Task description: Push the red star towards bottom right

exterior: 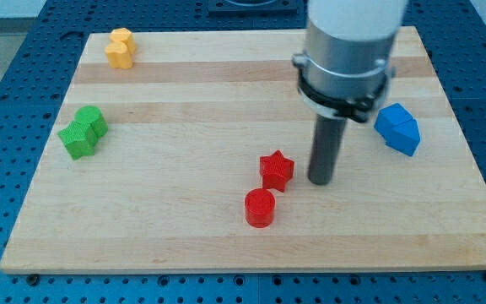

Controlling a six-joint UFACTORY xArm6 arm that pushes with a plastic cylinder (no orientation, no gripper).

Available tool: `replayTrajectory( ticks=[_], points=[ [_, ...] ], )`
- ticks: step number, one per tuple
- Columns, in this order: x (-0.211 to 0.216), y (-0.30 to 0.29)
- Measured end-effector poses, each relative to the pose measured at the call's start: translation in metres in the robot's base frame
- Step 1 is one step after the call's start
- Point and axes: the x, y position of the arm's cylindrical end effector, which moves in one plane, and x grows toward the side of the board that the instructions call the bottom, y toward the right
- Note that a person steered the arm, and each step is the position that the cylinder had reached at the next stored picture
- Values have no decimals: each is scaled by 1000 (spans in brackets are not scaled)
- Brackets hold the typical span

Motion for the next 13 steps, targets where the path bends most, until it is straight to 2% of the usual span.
replayTrajectory(
  ticks=[1, 4, 6, 7, 8, 9, 10, 11, 13],
  points=[
    [10, 32],
    [-82, 21],
    [-78, -95],
    [-54, -114],
    [-23, -111],
    [-11, -72],
    [-9, -19],
    [-7, 11],
    [-13, 27]
  ],
)
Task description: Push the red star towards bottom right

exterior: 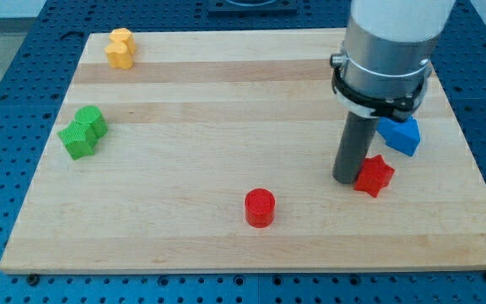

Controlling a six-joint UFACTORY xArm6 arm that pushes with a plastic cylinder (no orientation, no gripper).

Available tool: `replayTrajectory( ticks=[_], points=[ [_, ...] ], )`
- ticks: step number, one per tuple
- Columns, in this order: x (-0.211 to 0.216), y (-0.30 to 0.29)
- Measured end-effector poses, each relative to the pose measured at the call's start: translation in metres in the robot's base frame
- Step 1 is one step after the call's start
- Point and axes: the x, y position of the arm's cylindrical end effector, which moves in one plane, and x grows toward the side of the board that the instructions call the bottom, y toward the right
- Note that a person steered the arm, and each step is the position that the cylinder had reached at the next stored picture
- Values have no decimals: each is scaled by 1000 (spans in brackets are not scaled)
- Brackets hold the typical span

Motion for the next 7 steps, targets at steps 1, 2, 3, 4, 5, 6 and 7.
replayTrajectory(
  ticks=[1, 2, 3, 4, 5, 6, 7],
  points=[
    [-1, 15],
    [5, 39],
    [1, 41],
    [-14, 41],
    [-14, 48],
    [7, 60],
    [32, 63]
  ],
)
